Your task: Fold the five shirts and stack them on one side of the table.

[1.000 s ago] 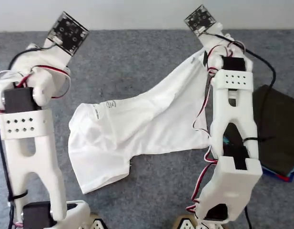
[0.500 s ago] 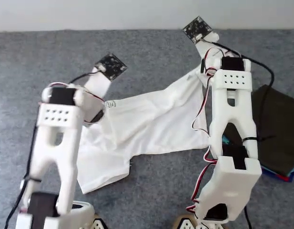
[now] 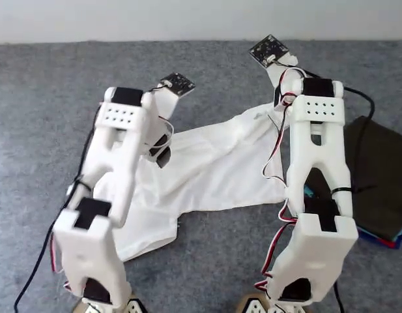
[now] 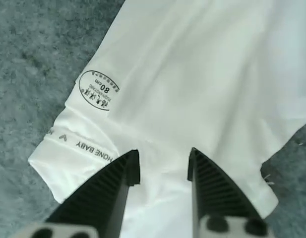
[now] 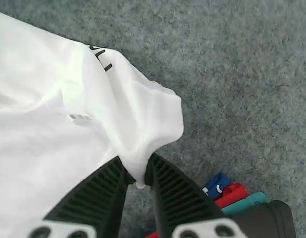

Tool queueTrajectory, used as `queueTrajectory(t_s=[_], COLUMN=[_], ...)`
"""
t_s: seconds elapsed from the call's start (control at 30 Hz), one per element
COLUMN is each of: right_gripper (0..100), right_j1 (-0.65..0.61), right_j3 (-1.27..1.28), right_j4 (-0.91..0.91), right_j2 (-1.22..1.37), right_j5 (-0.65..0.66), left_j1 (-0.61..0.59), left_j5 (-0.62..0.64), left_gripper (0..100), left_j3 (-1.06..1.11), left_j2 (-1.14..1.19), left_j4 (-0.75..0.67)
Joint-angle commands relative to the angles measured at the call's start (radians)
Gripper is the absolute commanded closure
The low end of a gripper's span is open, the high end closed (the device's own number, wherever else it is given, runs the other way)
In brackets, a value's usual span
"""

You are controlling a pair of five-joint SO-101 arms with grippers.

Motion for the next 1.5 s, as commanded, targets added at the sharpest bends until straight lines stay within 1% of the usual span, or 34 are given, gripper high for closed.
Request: queueTrajectory(t_s=[0.0, 0.13, 0.23, 0.33, 0.47, 0.6, 0.8, 1.0, 1.13, 1.27, 1.37, 1.47], right_gripper=[98.8, 98.8, 98.8, 98.8, 98.8, 98.8, 98.8, 98.8, 98.8, 98.8, 98.8, 98.8], right_j1=[-0.01, -0.007, -0.005, -0.005, -0.004, -0.004, 0.01, 0.041, 0.05, 0.051, 0.044, 0.036], right_j3=[-0.006, -0.006, -0.008, -0.008, -0.011, -0.012, -0.014, -0.014, -0.014, -0.014, -0.012, -0.009], right_j4=[0.01, 0.01, 0.019, 0.028, 0.03, 0.03, 0.03, 0.019, 0.01, -0.082, -0.202, -0.317], right_j2=[-0.012, 0.021, 0.05, 0.059, 0.059, 0.059, 0.053, -0.024, -0.091, -0.143, -0.145, -0.11], right_j5=[-0.014, -0.014, -0.018, -0.032, -0.029, -0.028, -0.026, -0.025, -0.025, -0.025, -0.025, -0.025], left_j1=[0.006, 0.008, 0.006, 0.009, 0.009, 0.003, -0.003, -0.063, -0.123, -0.192, -0.236, -0.253], left_j5=[0.011, 0.012, 0.054, 0.063, 0.063, 0.061, 0.061, 0.061, 0.06, 0.058, 0.048, -0.005], left_gripper=[83, 83, 85, 88, 93, 98, 98, 98, 98, 98, 98, 98], left_j3=[-0.209, -0.387, -0.481, -0.529, -0.53, -0.527, -0.526, -0.47, -0.472, -0.516, -0.57, -0.604], left_j2=[0.14, 0.304, 0.391, 0.456, 0.496, 0.454, 0.305, 0.147, 0.054, -0.011, -0.014, 0.006], left_j4=[0.066, 0.107, 0.107, 0.107, 0.11, 0.11, 0.11, 0.11, 0.107, 0.078, -0.002, -0.112])
